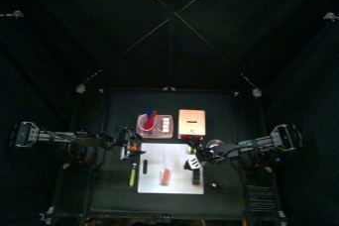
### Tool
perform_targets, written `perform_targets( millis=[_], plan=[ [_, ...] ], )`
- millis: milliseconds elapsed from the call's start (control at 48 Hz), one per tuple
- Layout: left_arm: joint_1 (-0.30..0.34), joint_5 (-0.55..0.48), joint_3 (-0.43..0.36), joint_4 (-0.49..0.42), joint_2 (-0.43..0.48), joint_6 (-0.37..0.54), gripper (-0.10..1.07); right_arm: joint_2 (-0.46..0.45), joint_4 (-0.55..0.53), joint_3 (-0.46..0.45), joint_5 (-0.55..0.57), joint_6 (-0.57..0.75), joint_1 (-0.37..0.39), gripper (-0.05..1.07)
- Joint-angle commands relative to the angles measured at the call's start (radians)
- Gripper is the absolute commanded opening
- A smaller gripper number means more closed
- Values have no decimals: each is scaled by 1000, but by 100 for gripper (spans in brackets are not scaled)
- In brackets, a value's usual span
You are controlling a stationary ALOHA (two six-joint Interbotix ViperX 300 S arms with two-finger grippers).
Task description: Put salmon sushi to top of cutting board
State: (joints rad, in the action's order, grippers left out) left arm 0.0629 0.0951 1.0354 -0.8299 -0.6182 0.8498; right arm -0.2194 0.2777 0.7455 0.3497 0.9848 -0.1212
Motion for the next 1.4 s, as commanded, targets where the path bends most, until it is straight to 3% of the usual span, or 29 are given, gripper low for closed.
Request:
perform_targets(
  millis=[0, 146, 375, 625, 792, 1042, 1375],
  plan=[
    [5, -35, -32, 2, -2, -2, 94, 17, -20, -64, 11, 67, -5, 66],
    [5, -71, -31, -17, -3, -5, 94, 89, -75, -133, 61, 158, -5, 75],
    [8, -86, -35, -106, -18, -3, 94, 233, -66, -281, 149, 265, -6, 106],
    [18, -95, -23, -141, -35, -3, 94, 405, -83, -459, 262, 433, -29, 102],
    [29, -118, -11, -141, -35, -3, 94, 486, -112, -555, 324, 472, -43, 102],
    [29, -135, -2, -138, -41, -2, 94, 568, -135, -626, 331, 471, -43, 102],
    [25, -135, 0, -150, -44, -5, 94, 612, -178, -680, 410, 474, -43, 101]
  ],
)
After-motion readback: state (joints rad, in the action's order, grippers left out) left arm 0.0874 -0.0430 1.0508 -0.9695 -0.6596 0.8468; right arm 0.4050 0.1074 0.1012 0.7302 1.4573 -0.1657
